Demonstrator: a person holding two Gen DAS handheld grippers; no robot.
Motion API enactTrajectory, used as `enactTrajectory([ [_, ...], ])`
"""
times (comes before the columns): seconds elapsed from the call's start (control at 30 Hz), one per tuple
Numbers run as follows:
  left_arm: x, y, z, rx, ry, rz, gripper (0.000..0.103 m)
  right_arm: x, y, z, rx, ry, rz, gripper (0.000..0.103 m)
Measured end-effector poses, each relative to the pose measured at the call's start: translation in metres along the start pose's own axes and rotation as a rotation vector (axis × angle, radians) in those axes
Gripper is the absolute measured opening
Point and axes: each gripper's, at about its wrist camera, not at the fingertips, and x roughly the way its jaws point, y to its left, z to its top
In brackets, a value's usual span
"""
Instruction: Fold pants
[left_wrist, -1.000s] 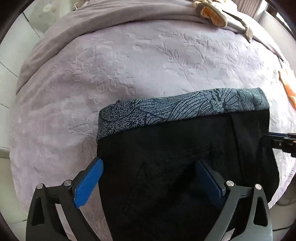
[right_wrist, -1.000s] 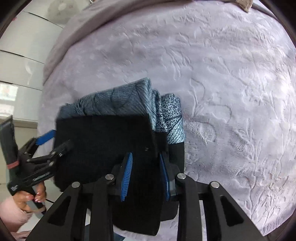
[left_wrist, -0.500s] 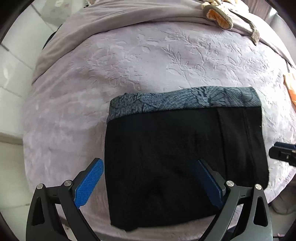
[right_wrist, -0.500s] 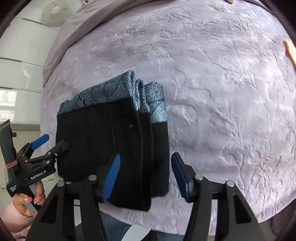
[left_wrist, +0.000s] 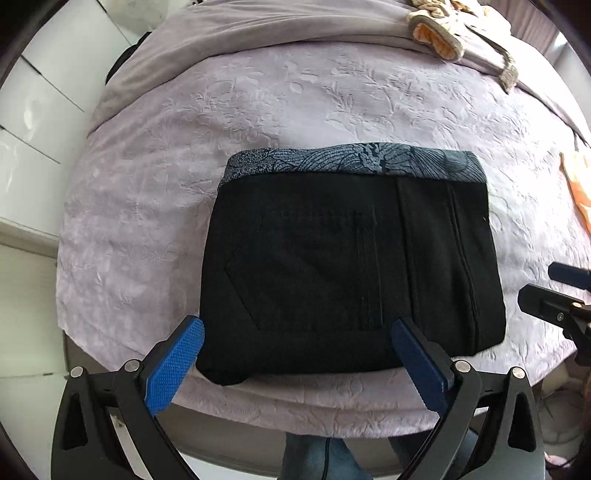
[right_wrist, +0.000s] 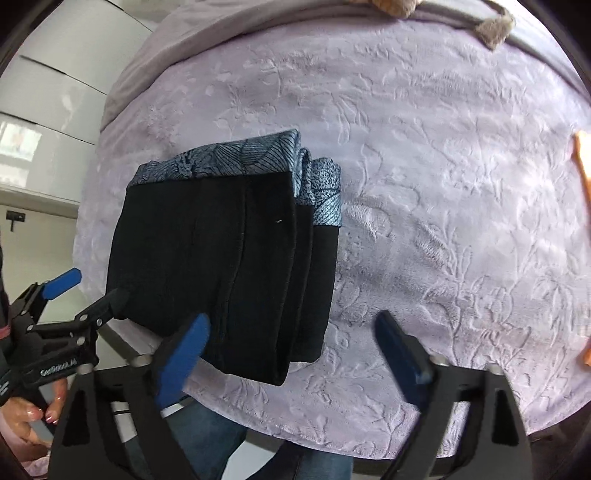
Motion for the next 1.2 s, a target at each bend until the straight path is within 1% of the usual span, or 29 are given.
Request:
enactTrajectory([
  [0.13,0.0,0.01,-0.007,0.039,-0.007,-0.028,0.102,-0.003,0.016,-0.008,-0.005,-0.023,-0.038,0.103],
  [0.23,0.0,0.022,-0.015,0.075,-0.016,-0.045,0.102,0.0,0.031,-0.02,0.025,-0.022,-0.069,0.103],
  [0.4,0.002,0.041,-0.029,0.081,-0.016,-0.028,0.102,0.008,0.058,-0.042,0.078,-0.013,-0.084,0.103],
  [0.57,0.0,0.051,-0.035,0.079,-0.033,-0.052,0.102,0.005,0.076,-0.054,0.136,-0.04,-0.114,0.103],
  [0.67,-0.004,0.053,-0.037,0.085,-0.056,-0.064,0.102,0.0,0.083,-0.055,0.146,-0.054,-0.134,0.103],
  [0.8,-0.009,0.053,-0.037,0.088,-0.078,-0.074,0.102,-0.007,0.091,-0.06,0.128,-0.068,-0.179,0.103],
  [0.97,-0.011,0.055,-0.04,0.069,-0.075,-0.084,0.102,-0.016,0.093,-0.062,0.127,-0.082,-0.196,0.103],
  [1.2,-0.014,0.054,-0.044,0.068,-0.077,-0.093,0.102,-0.023,0.092,-0.067,0.134,-0.095,-0.21,0.103],
])
